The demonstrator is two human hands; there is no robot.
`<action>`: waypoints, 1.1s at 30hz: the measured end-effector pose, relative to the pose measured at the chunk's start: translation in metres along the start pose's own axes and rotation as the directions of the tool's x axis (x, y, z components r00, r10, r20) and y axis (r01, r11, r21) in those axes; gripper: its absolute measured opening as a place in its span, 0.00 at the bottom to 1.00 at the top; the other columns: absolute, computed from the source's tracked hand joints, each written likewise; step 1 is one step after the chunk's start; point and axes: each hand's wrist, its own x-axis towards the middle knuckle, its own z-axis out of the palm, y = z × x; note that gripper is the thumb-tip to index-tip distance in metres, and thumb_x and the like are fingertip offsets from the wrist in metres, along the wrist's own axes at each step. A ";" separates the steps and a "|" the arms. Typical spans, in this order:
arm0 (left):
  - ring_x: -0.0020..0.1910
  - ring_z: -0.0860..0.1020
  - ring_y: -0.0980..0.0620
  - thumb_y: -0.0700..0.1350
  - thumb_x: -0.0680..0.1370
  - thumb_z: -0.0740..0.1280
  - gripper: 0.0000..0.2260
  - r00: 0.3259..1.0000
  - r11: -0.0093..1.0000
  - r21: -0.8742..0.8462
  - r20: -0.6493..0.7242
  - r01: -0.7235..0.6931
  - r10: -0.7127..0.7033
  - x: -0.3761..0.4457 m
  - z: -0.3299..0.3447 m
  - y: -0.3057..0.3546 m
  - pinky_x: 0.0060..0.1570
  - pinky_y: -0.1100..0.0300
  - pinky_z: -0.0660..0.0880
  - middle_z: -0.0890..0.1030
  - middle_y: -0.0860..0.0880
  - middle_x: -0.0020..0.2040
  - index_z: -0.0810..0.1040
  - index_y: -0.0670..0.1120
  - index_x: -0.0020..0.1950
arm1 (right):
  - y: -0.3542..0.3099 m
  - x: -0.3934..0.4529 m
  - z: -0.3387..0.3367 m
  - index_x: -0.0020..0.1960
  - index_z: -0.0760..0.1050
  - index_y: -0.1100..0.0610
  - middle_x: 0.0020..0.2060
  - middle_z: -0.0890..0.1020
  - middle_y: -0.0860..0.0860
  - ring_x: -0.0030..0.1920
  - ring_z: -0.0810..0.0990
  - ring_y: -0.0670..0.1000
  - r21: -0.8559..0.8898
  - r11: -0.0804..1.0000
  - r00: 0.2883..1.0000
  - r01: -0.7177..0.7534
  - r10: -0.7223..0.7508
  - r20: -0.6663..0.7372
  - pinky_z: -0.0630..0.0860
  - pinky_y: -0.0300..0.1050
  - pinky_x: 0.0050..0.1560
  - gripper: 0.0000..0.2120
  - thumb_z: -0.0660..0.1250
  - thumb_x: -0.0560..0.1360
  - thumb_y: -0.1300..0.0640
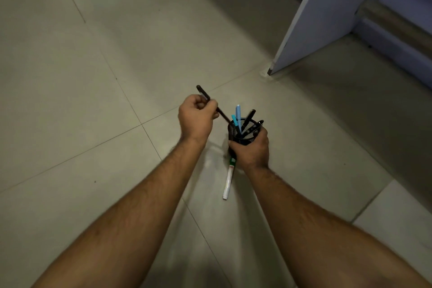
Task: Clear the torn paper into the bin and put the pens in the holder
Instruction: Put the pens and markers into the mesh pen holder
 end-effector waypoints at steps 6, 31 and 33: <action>0.32 0.76 0.56 0.39 0.71 0.74 0.05 0.976 0.968 0.248 0.199 0.036 -0.088 -0.021 0.011 -0.020 0.35 0.63 0.75 0.79 0.51 0.34 0.82 0.45 0.46 | -0.003 0.004 0.005 0.68 0.65 0.49 0.59 0.78 0.49 0.56 0.80 0.50 0.053 0.998 0.999 0.017 -0.019 0.047 0.80 0.48 0.55 0.40 0.81 0.61 0.50; 0.37 0.76 0.56 0.44 0.71 0.72 0.07 0.998 0.839 0.541 -0.001 0.057 -0.068 -0.004 -0.039 -0.026 0.31 0.69 0.69 0.79 0.53 0.40 0.77 0.47 0.47 | -0.001 0.006 0.003 0.69 0.65 0.52 0.62 0.77 0.51 0.59 0.78 0.53 0.009 1.000 0.997 0.028 -0.028 0.073 0.72 0.40 0.55 0.40 0.80 0.63 0.52; 0.41 0.78 0.56 0.42 0.71 0.72 0.07 1.000 0.940 0.340 -0.016 0.013 -0.008 -0.003 -0.036 -0.011 0.39 0.66 0.72 0.80 0.54 0.41 0.78 0.48 0.48 | -0.005 0.004 0.008 0.69 0.66 0.52 0.61 0.77 0.51 0.58 0.78 0.53 -0.017 0.998 0.992 0.065 -0.063 0.106 0.74 0.41 0.56 0.40 0.80 0.62 0.52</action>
